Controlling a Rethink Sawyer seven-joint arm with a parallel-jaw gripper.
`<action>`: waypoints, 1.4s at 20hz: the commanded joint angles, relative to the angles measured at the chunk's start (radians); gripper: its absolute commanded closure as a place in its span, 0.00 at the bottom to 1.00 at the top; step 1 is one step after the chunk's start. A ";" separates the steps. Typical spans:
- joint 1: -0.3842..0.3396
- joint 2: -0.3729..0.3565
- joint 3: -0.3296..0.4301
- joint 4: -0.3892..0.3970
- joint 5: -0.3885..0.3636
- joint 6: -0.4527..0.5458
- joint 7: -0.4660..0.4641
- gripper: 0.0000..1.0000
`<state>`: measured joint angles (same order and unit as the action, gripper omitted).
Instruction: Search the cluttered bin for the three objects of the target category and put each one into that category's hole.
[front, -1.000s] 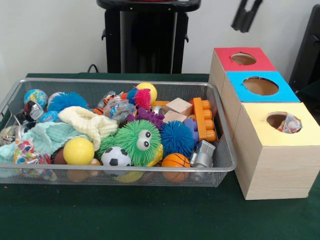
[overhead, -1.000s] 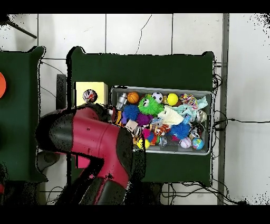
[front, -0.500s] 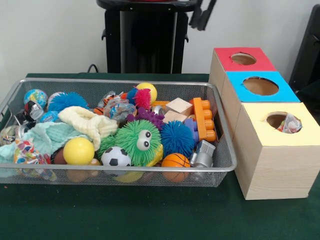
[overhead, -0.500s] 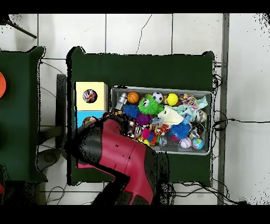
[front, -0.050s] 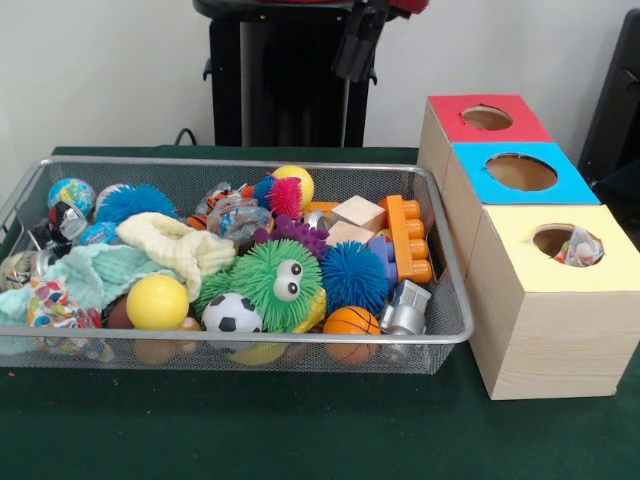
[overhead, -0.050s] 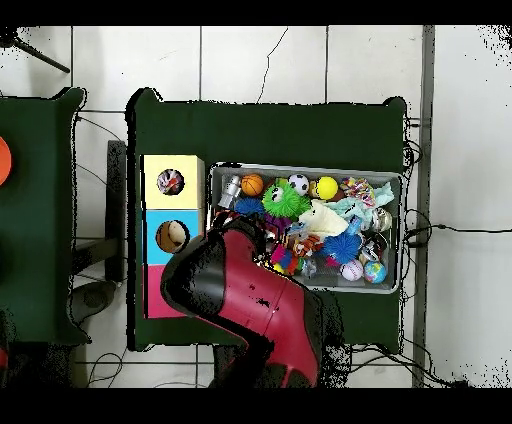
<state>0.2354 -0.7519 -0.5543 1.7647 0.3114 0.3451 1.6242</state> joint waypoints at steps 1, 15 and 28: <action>-0.056 0.006 0.142 0.117 -0.090 0.008 0.061 1.00; -0.210 0.051 0.304 0.239 -0.161 -0.070 0.073 1.00; -0.216 0.200 0.289 0.203 -0.199 -0.159 0.153 1.00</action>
<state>0.0372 -0.6347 -0.3502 1.9538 0.1519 0.2600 1.6242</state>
